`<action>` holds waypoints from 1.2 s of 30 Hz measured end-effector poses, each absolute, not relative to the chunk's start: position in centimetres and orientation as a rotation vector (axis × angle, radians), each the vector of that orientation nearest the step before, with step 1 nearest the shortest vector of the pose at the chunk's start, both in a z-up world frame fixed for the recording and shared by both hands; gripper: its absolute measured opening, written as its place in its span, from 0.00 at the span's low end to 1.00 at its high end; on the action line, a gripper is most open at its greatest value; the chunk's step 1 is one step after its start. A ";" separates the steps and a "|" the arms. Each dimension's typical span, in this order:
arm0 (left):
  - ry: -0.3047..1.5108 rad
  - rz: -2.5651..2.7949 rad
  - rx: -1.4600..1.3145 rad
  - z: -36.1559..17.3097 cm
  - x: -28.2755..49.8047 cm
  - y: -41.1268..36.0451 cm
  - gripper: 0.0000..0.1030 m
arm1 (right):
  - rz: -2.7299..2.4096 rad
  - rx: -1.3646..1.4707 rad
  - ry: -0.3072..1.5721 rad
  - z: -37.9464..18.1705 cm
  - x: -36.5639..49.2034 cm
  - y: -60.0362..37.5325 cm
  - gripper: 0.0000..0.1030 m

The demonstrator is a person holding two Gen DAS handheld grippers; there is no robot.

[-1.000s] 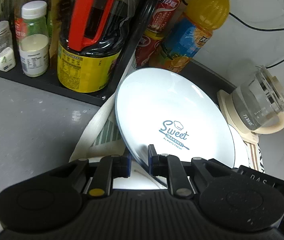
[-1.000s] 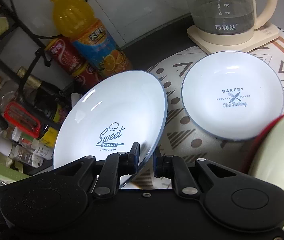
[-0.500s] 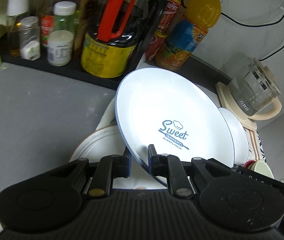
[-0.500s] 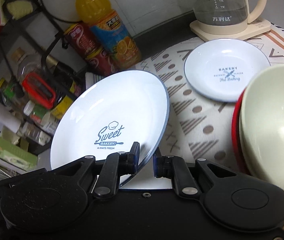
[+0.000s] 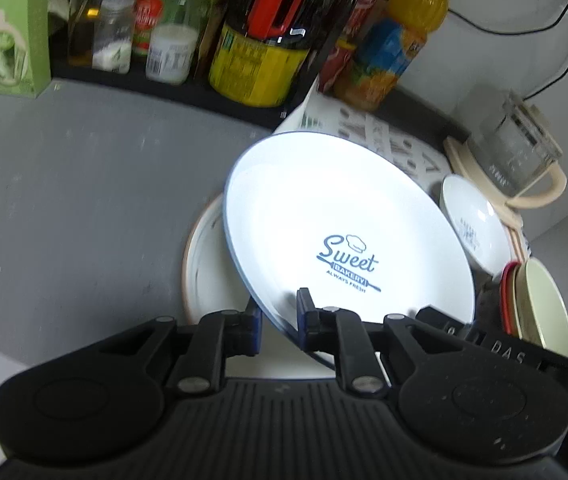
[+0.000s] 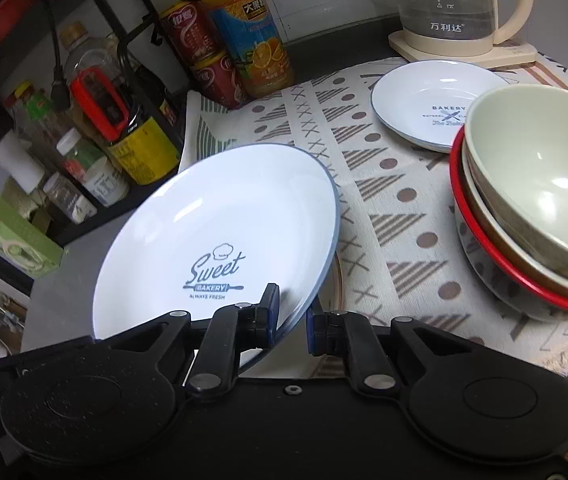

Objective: Organize plates and bowls
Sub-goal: 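Lift the 'Sweet' plate and lower it onto the gold-rimmed flower plate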

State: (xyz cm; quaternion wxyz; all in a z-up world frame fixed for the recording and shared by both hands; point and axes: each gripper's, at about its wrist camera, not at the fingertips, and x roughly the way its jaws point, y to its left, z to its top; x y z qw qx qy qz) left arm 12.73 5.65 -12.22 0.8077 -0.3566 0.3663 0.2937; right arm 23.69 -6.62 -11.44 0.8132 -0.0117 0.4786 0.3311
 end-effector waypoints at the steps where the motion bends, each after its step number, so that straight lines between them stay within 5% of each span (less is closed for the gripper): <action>1: 0.793 0.626 -0.772 -12.4 12.6 5.6 0.15 | 0.706 -0.030 1.028 -11.6 23.5 -6.8 0.13; 32: 0.943 0.656 -0.735 -12.7 13.6 4.6 0.22 | 0.672 -0.167 1.051 -12.2 23.1 -5.6 0.13; 36: 0.945 0.729 -0.619 -11.3 13.6 4.2 0.47 | 0.680 -0.146 1.047 -12.2 23.4 -6.0 0.12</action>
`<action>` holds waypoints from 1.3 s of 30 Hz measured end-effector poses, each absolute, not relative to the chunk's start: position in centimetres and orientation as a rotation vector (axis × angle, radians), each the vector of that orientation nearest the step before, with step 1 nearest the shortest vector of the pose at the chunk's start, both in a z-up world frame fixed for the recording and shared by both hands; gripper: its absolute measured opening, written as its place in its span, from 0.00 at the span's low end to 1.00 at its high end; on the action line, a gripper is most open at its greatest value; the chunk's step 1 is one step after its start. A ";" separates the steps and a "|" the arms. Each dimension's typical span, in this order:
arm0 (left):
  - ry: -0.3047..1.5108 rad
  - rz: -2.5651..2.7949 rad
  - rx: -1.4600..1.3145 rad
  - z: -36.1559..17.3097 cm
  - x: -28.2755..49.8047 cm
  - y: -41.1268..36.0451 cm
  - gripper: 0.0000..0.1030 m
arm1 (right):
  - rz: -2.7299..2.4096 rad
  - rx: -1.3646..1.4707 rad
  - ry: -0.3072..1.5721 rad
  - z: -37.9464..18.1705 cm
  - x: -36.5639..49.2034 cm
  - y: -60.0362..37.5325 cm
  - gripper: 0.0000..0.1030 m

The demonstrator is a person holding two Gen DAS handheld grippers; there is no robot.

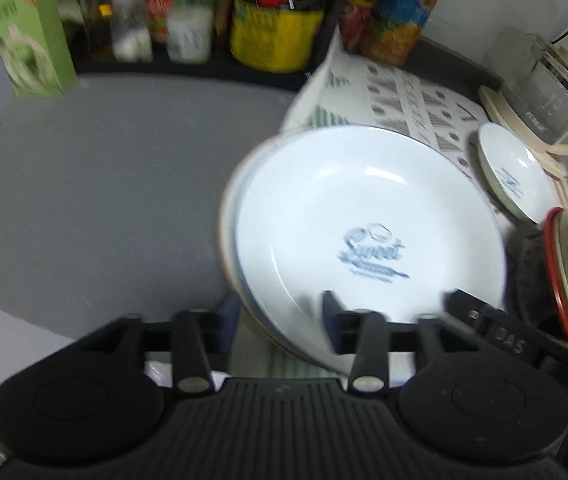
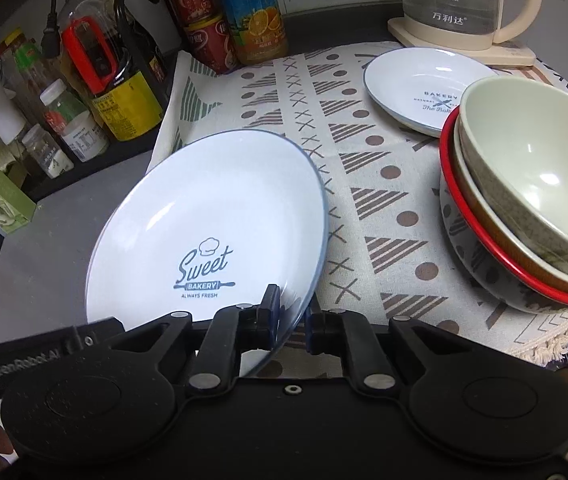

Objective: Organize plates and bowls
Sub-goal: 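Lift the 'Sweet' plate and lower it onto the gold-rimmed flower plate, then open both tools to release the 'Sweet' plate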

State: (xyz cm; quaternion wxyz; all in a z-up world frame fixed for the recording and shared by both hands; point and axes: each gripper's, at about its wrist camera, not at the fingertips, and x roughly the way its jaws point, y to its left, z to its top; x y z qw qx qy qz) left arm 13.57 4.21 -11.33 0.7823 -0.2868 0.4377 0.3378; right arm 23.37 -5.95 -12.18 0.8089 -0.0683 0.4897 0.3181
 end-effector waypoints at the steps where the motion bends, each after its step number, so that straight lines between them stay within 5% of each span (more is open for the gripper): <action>1: 0.939 0.725 -0.620 -11.4 13.5 4.4 0.47 | 0.677 -0.132 1.060 -12.3 23.5 -6.1 0.12; 12: 0.941 0.749 -0.665 -12.5 12.5 5.3 0.46 | 0.663 -0.129 1.058 -12.4 23.4 -6.7 0.13; 22: 0.901 0.746 -0.720 -12.9 12.0 6.5 0.16 | 0.685 -0.064 1.069 -12.5 24.0 -7.0 0.15; 28: 0.897 0.767 -0.720 -12.3 11.8 7.5 0.16 | 0.699 -0.035 1.035 -11.1 24.1 -7.6 0.16; 33: 0.876 0.764 -0.692 -10.5 12.2 7.1 0.23 | 0.727 -0.009 1.009 -9.8 24.1 -7.8 0.19; 36: 0.866 0.749 -0.679 -9.6 12.8 7.0 0.35 | 0.739 0.001 0.979 -8.6 24.2 -8.1 0.24; 39: 0.843 0.754 -0.643 -8.6 13.2 6.8 0.55 | 0.740 0.019 0.934 -7.1 24.7 -8.7 0.46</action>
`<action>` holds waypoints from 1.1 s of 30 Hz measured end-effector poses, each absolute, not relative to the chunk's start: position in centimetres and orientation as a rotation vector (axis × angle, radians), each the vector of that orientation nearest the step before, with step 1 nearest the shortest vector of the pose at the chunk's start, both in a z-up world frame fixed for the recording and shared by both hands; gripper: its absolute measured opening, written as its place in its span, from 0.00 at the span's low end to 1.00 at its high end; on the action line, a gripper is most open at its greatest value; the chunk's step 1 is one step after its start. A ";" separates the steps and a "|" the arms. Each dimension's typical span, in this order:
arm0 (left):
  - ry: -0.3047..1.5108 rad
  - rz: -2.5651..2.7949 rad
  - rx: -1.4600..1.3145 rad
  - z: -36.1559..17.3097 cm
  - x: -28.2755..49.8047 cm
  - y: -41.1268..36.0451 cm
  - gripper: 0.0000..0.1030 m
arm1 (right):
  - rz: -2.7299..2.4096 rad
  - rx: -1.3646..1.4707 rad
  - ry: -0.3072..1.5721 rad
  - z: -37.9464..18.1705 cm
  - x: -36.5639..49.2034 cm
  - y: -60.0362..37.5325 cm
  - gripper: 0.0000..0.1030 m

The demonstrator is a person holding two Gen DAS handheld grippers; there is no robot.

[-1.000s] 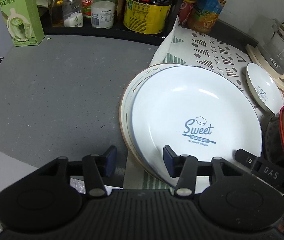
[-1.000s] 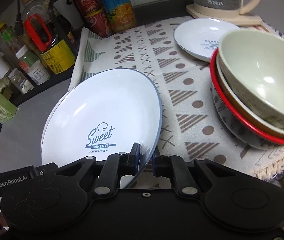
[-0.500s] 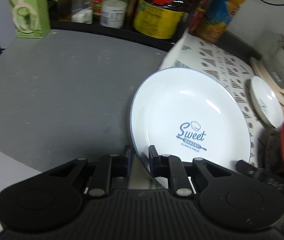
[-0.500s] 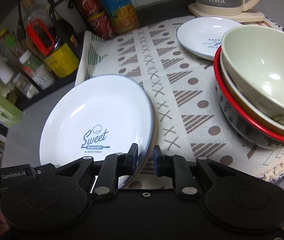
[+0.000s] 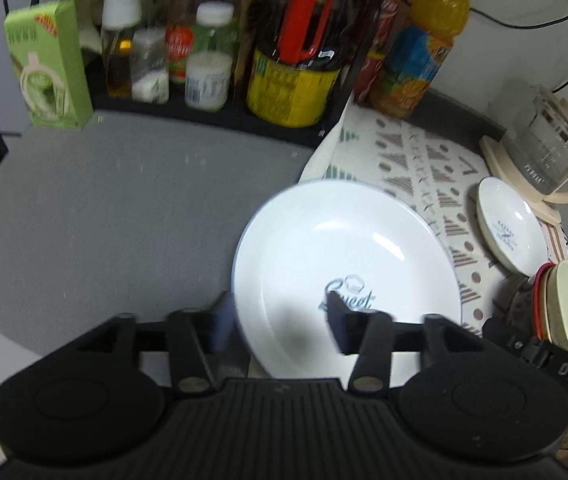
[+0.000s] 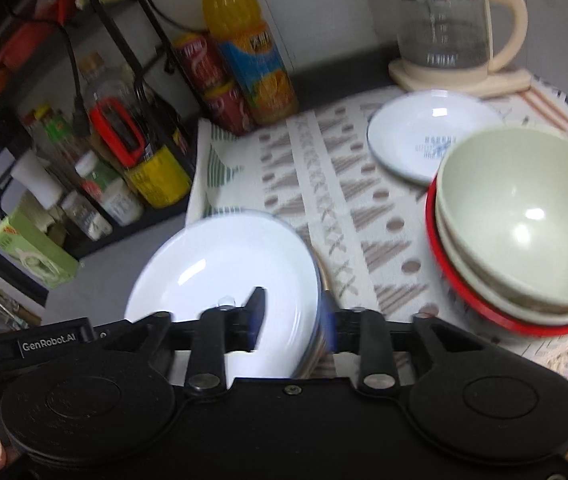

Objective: Organize plates and bowls
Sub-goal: 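Open both tools to release the 'Sweet' plate, then move both open tools toward the white 'BAKERY' plate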

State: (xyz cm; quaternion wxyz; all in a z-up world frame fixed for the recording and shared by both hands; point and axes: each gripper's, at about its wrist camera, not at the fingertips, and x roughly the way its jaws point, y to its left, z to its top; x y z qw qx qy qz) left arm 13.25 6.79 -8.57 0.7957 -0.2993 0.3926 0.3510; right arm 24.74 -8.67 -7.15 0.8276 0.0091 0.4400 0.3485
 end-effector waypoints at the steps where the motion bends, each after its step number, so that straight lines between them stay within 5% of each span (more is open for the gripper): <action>1: 0.834 0.752 -0.640 -8.2 13.4 6.7 0.61 | 0.736 0.028 0.917 -6.6 25.0 -9.0 0.57; 7: 0.794 0.718 -0.641 -6.3 15.2 6.6 0.80 | 0.707 0.068 0.854 -4.5 26.8 -10.7 0.82; 16: 0.785 0.656 -0.628 -5.2 19.1 6.3 0.81 | 0.632 0.112 0.827 -3.4 30.8 -12.8 0.96; 33: 0.818 0.557 -0.640 -5.9 28.8 4.7 0.82 | 0.519 0.129 0.908 -5.0 38.8 -15.2 0.99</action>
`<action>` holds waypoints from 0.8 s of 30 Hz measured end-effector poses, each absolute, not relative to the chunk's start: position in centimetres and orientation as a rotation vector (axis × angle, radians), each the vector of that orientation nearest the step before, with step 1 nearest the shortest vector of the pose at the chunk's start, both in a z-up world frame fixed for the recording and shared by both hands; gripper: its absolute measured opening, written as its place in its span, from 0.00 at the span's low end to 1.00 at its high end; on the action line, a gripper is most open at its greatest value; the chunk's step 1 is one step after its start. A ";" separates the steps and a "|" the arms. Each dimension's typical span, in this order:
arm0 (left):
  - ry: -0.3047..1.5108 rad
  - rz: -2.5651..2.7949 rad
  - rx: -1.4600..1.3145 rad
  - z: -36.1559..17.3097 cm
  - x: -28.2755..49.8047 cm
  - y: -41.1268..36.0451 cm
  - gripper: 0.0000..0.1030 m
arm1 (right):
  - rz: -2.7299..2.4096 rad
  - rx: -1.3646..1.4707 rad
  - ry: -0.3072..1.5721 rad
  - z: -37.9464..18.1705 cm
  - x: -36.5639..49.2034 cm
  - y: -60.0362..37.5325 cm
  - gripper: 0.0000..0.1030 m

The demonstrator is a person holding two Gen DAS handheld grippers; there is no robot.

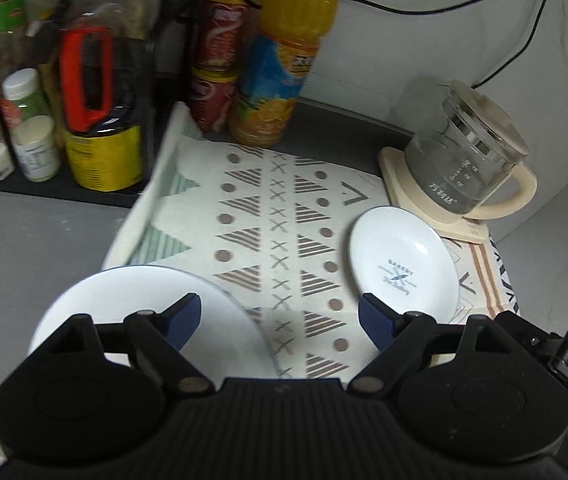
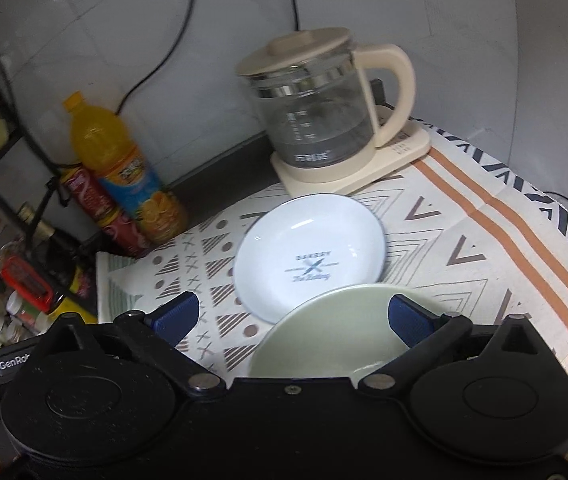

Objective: Organize plates and bowls
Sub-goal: 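Move both open tools toward the white 'BAKERY' plate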

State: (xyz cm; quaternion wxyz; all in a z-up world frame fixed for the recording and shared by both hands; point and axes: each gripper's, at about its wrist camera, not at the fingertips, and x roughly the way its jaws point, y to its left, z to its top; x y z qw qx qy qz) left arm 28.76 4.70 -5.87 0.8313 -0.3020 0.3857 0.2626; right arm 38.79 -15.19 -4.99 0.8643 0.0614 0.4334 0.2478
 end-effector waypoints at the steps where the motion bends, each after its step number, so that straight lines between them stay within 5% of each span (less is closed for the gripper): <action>1: 0.820 0.549 -0.645 -5.9 29.3 4.6 0.82 | 0.519 0.128 0.916 -5.1 39.3 -15.3 0.99; 6: 0.838 0.536 -0.656 -6.5 31.8 4.3 0.82 | 0.529 0.130 0.952 -5.6 41.8 -15.2 0.94; 15: 0.869 0.490 -0.702 -8.4 35.9 4.1 0.78 | 0.539 0.152 1.055 -7.4 46.2 -15.5 0.72; 24: 0.942 0.480 -0.772 -11.7 39.2 4.8 0.55 | 0.508 0.188 1.196 -10.4 51.3 -16.1 0.52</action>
